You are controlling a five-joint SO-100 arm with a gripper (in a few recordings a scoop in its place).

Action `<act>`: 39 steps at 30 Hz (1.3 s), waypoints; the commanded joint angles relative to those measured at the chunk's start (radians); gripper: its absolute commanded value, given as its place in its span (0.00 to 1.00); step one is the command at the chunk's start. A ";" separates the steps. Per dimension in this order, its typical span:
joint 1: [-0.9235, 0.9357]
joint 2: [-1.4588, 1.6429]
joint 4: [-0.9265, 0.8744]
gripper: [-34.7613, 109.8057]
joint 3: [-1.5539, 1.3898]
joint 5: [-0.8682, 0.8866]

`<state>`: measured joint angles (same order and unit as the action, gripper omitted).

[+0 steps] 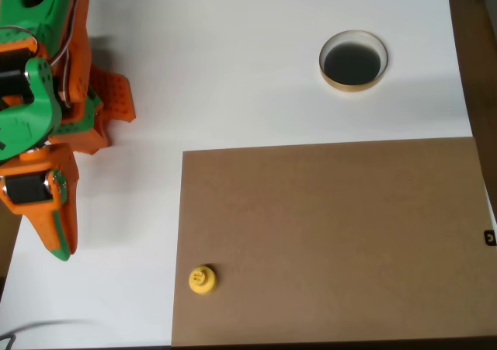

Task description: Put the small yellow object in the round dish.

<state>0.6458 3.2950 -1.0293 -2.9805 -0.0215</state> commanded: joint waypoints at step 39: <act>0.067 -0.140 0.021 0.38 0.339 -0.218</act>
<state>0.7179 3.2244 -1.0262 -2.7397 -0.2332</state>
